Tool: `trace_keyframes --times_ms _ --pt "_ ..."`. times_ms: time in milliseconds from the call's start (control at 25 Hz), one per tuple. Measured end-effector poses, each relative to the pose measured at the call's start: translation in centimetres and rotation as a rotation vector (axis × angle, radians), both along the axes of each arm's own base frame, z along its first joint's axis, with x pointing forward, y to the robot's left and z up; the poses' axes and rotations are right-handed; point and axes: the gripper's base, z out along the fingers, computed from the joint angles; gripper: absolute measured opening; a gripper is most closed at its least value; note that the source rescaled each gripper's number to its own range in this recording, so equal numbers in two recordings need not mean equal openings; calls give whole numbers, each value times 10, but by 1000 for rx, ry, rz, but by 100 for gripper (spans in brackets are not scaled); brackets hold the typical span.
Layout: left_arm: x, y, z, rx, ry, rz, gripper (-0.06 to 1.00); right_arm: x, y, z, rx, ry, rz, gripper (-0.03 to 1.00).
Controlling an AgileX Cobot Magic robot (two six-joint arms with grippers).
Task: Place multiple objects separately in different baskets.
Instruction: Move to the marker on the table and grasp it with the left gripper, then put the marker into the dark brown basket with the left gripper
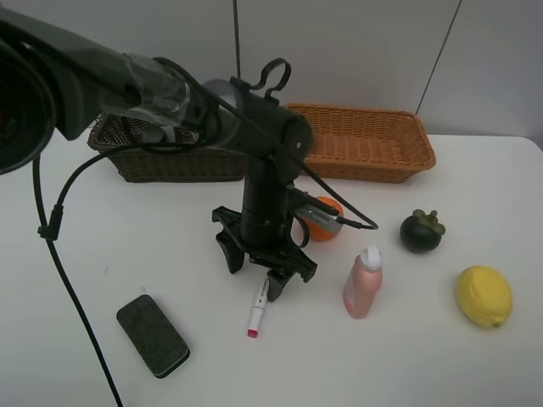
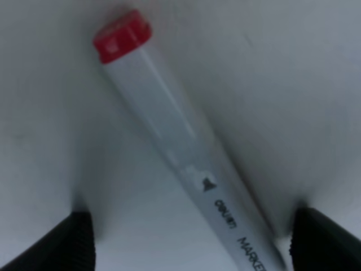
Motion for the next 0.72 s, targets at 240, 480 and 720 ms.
trace_keyframes --times_ms 240,480,720 --pt "1 -1 0 -7 -9 -1 19 0 0 0 -1 0 0 100" --pt "1 -1 1 -14 -8 -5 1 0 0 0 -1 0 0 100" --pt "10 -6 78 -174 -134 -32 1 0 0 0 -1 0 0 100"
